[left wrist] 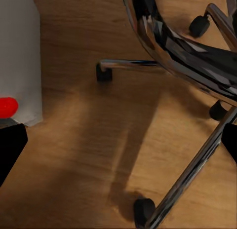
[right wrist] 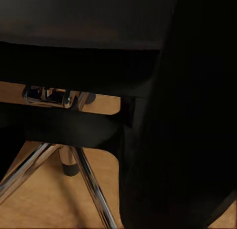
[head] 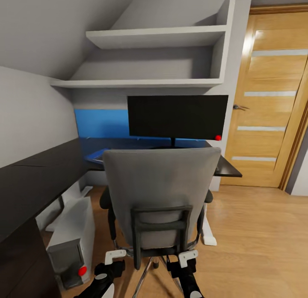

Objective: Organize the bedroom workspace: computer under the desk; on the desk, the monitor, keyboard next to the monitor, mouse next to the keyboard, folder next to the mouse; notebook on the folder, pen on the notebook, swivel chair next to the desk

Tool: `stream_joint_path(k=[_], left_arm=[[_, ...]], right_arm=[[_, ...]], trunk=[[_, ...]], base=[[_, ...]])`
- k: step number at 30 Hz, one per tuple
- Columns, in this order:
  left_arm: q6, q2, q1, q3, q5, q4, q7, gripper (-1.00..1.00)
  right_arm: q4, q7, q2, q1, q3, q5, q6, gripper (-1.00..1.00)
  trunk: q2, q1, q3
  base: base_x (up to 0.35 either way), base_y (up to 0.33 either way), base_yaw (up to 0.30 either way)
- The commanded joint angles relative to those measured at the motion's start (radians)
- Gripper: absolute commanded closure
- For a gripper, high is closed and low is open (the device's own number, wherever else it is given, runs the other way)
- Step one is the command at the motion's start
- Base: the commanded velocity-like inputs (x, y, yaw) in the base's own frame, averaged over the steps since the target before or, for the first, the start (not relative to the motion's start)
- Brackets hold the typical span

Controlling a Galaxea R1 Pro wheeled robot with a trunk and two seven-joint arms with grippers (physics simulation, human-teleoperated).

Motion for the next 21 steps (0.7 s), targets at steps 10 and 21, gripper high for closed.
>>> stream_joint_path(k=[10,21], left_arm=[[0.004,0.0,-0.001,-0.013,0.011,-0.003,0.001,-1.0],[0.003,0.0,-0.001,-0.013,0.01,-0.003,0.002,-1.0]], right_arm=[[0.001,-0.003,0.0,-0.001,0.008,-0.011,-0.003,-1.0],[0.001,-0.003,0.0,-0.001,0.008,-0.01,-0.003,-1.0]], trunk=[[0.0,0.0,-0.001],[0.0,0.0,-0.001]], base=[[0.27,-0.208,0.0],[0.13,-0.033,0.0]])
